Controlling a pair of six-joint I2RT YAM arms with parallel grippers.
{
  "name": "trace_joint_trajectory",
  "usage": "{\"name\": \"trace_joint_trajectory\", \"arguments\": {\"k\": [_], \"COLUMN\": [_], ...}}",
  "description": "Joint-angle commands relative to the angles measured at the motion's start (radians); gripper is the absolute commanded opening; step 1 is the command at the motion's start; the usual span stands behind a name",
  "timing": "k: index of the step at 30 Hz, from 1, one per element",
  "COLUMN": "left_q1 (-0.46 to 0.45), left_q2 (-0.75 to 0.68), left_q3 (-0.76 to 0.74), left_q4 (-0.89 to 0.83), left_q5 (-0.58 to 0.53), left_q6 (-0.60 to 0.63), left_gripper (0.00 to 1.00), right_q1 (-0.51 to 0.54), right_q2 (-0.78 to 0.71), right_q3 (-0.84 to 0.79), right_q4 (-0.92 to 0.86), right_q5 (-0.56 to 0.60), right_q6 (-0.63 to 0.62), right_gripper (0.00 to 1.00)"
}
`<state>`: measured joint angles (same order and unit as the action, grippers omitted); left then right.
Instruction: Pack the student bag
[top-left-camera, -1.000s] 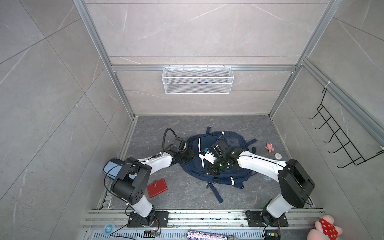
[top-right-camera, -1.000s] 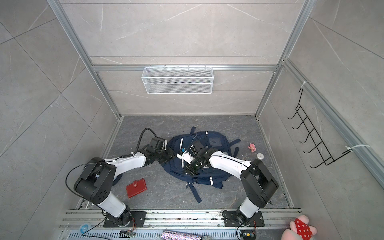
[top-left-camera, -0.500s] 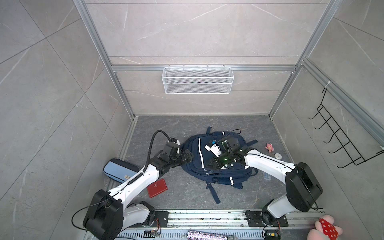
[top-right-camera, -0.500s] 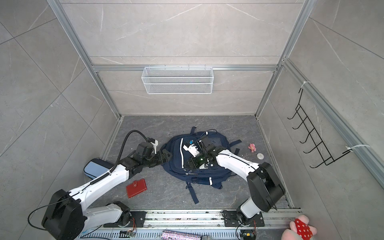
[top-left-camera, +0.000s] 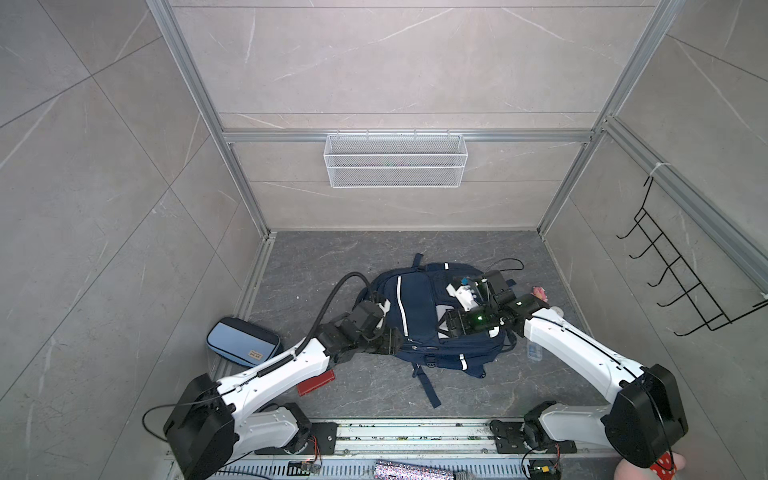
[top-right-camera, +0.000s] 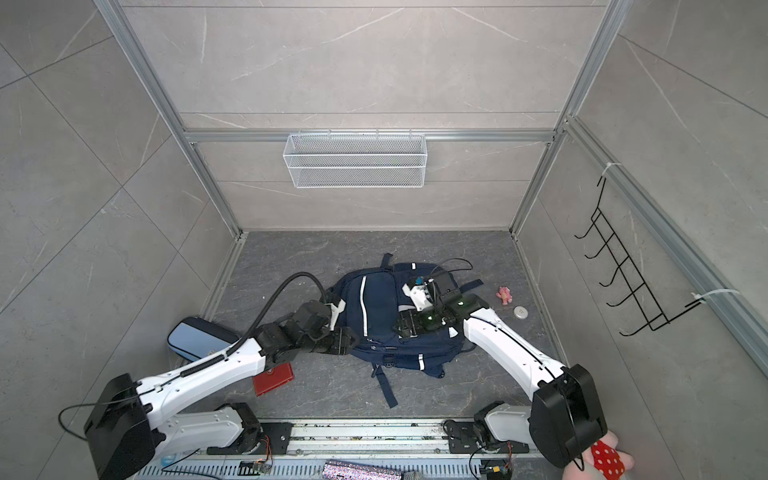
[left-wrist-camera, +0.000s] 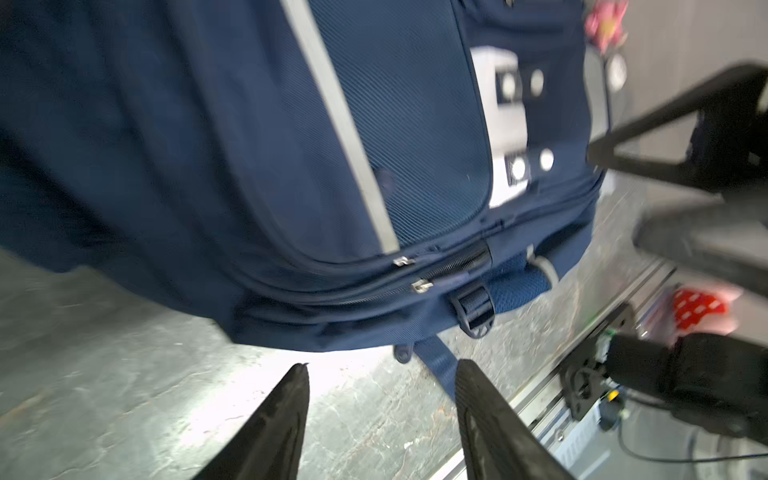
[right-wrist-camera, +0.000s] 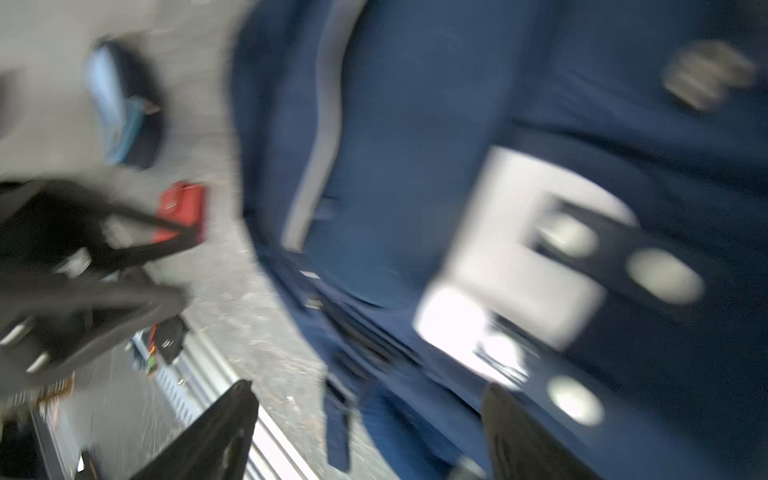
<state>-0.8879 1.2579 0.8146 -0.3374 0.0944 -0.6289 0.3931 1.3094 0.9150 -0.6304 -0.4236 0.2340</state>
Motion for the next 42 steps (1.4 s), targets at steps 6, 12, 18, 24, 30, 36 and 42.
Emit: {"name": "trace_joint_trajectory", "arguments": {"k": [6, 12, 18, 24, 30, 36, 42], "left_q1": [-0.226, -0.288, -0.312, -0.338, -0.364, -0.388, -0.386], "left_q2": [0.325, 0.524, 0.632, 0.696, 0.678, 0.671, 0.646], "left_q3": [0.33, 0.524, 0.639, 0.69, 0.679, 0.667, 0.615], "left_q4": [-0.14, -0.307, -0.439, -0.533, -0.569, -0.593, -0.588], "left_q5": [-0.2, -0.42, -0.598, -0.678, -0.684, -0.669, -0.636], "left_q6": [0.203, 0.237, 0.108, -0.013, -0.063, -0.118, -0.18], "left_gripper": [0.59, 0.58, 0.5, 0.48, 0.46, 0.45, 0.37], "right_q1": [-0.146, -0.208, -0.229, -0.235, -0.247, -0.251, -0.255], "right_q2": [0.034, 0.083, 0.119, 0.128, 0.122, 0.123, 0.124], "right_q3": [-0.039, -0.047, -0.072, -0.073, -0.077, -0.076, -0.082], "right_q4": [-0.107, -0.081, -0.037, -0.035, -0.038, -0.038, -0.034], "right_q5": [0.069, 0.096, 0.088, 0.093, 0.098, 0.095, 0.091], "right_q6": [0.086, 0.085, 0.093, 0.09, 0.088, 0.09, 0.09], "right_gripper": [0.87, 0.87, 0.86, 0.86, 0.86, 0.86, 0.86]}}
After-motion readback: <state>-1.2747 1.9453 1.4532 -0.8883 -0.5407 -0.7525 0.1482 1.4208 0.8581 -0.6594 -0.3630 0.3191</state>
